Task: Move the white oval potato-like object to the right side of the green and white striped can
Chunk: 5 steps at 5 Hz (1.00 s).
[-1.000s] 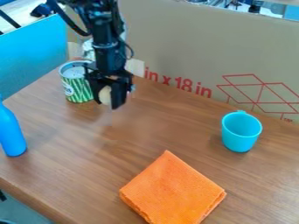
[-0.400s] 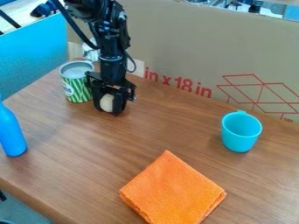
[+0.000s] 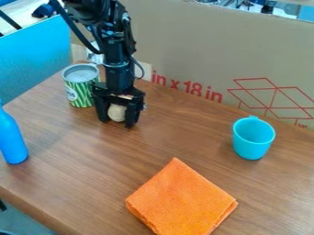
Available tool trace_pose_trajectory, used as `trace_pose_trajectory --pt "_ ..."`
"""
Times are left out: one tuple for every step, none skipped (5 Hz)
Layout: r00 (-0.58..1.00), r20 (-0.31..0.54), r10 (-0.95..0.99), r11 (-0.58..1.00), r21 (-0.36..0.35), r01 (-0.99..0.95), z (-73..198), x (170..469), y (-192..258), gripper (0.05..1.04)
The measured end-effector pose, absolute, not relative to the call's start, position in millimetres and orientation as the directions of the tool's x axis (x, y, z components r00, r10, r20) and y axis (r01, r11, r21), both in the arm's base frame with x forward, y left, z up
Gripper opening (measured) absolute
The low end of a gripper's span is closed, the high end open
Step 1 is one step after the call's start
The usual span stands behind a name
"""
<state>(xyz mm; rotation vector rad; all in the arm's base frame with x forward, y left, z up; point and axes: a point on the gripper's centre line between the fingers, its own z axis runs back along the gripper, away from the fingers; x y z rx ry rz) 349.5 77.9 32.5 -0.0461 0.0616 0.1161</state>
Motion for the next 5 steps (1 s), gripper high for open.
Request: trace_pose_trajectory --pt "0.993 -0.043 0.114 0.992 -0.044 -0.116 45.5 346.8 83.0 1.003" --pt "0.996 -0.020 0.090 0.996 -0.019 -0.090 66.5 323.5 84.4 1.001" --pt "0.998 -0.006 0.059 0.996 0.060 -0.059 97.4 281.5 83.6 1.001" --pt "1.000 -0.011 -0.003 0.996 0.087 0.004 117.6 239.1 70.6 1.001" --pt "0.991 -0.061 -0.115 0.992 0.051 0.118 123.5 202.0 52.4 1.001"
